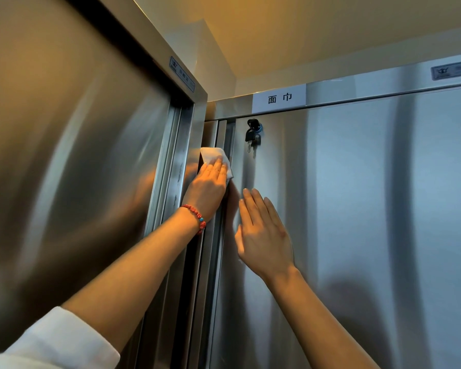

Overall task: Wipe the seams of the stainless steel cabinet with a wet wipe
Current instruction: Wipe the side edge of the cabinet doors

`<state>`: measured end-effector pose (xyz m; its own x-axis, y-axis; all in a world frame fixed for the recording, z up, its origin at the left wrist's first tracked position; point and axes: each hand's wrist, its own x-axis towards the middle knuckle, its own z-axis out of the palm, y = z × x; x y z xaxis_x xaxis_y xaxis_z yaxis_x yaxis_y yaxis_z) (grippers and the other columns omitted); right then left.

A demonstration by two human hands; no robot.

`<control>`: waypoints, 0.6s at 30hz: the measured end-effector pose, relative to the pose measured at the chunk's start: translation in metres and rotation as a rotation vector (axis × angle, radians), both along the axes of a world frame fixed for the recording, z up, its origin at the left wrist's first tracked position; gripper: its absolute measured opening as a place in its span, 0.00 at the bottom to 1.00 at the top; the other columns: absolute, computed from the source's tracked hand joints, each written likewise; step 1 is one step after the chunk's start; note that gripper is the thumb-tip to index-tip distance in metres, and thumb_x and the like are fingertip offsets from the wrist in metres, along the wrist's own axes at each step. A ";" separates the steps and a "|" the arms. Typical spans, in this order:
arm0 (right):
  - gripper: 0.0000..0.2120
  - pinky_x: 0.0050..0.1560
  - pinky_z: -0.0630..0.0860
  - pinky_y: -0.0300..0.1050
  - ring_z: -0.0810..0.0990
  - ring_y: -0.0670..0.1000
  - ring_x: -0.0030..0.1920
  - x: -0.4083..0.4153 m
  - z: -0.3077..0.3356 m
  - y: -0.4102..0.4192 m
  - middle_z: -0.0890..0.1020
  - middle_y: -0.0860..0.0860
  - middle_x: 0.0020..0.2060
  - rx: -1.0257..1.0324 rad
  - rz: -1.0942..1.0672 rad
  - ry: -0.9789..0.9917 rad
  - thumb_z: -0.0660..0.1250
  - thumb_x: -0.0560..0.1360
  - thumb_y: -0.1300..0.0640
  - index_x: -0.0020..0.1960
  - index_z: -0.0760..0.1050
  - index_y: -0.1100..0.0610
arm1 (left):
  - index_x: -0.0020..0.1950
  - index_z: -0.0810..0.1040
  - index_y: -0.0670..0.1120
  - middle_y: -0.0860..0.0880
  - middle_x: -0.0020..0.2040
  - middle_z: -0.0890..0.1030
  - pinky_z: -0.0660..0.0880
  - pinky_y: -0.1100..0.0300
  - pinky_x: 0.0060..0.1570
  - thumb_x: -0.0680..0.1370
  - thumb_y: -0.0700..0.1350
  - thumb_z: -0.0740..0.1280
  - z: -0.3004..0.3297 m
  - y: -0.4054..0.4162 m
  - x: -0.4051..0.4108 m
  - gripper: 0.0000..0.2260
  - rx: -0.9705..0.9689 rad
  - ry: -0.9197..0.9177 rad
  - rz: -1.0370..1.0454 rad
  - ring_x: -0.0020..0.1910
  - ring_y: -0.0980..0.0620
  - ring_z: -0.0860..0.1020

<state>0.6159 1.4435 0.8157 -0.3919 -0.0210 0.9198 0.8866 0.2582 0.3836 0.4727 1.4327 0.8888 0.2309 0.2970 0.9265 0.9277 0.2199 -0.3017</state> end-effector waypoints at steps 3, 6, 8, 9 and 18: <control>0.25 0.70 0.61 0.54 0.68 0.58 0.69 0.000 0.000 0.000 0.73 0.59 0.66 0.009 -0.004 0.002 0.68 0.72 0.52 0.66 0.73 0.62 | 0.76 0.45 0.38 0.40 0.77 0.49 0.40 0.57 0.71 0.82 0.38 0.52 0.000 0.000 0.000 0.24 -0.007 -0.032 -0.029 0.76 0.46 0.48; 0.25 0.69 0.61 0.55 0.69 0.58 0.69 0.000 0.001 0.000 0.73 0.59 0.66 0.013 -0.004 0.002 0.68 0.72 0.52 0.66 0.73 0.62 | 0.76 0.45 0.39 0.40 0.77 0.48 0.39 0.58 0.70 0.82 0.38 0.52 -0.008 0.002 0.001 0.24 0.001 -0.050 -0.040 0.76 0.46 0.47; 0.26 0.69 0.61 0.55 0.69 0.58 0.69 0.000 0.000 0.000 0.73 0.59 0.66 0.015 -0.009 0.000 0.68 0.72 0.52 0.66 0.73 0.62 | 0.76 0.44 0.38 0.40 0.77 0.47 0.38 0.59 0.69 0.82 0.38 0.51 -0.011 0.003 0.000 0.24 0.003 -0.027 -0.026 0.76 0.46 0.47; 0.26 0.69 0.62 0.55 0.69 0.58 0.69 0.000 0.000 0.000 0.73 0.59 0.66 0.016 -0.008 0.000 0.68 0.72 0.52 0.66 0.73 0.62 | 0.76 0.44 0.38 0.39 0.76 0.47 0.37 0.59 0.68 0.82 0.38 0.51 -0.011 0.003 -0.001 0.24 0.003 -0.009 -0.015 0.76 0.46 0.47; 0.25 0.69 0.62 0.55 0.68 0.58 0.69 0.000 0.000 0.001 0.72 0.59 0.66 0.020 0.002 -0.001 0.68 0.72 0.53 0.66 0.72 0.63 | 0.75 0.44 0.37 0.38 0.76 0.48 0.38 0.57 0.70 0.82 0.37 0.50 0.004 -0.001 0.000 0.24 -0.003 0.003 0.011 0.76 0.45 0.47</control>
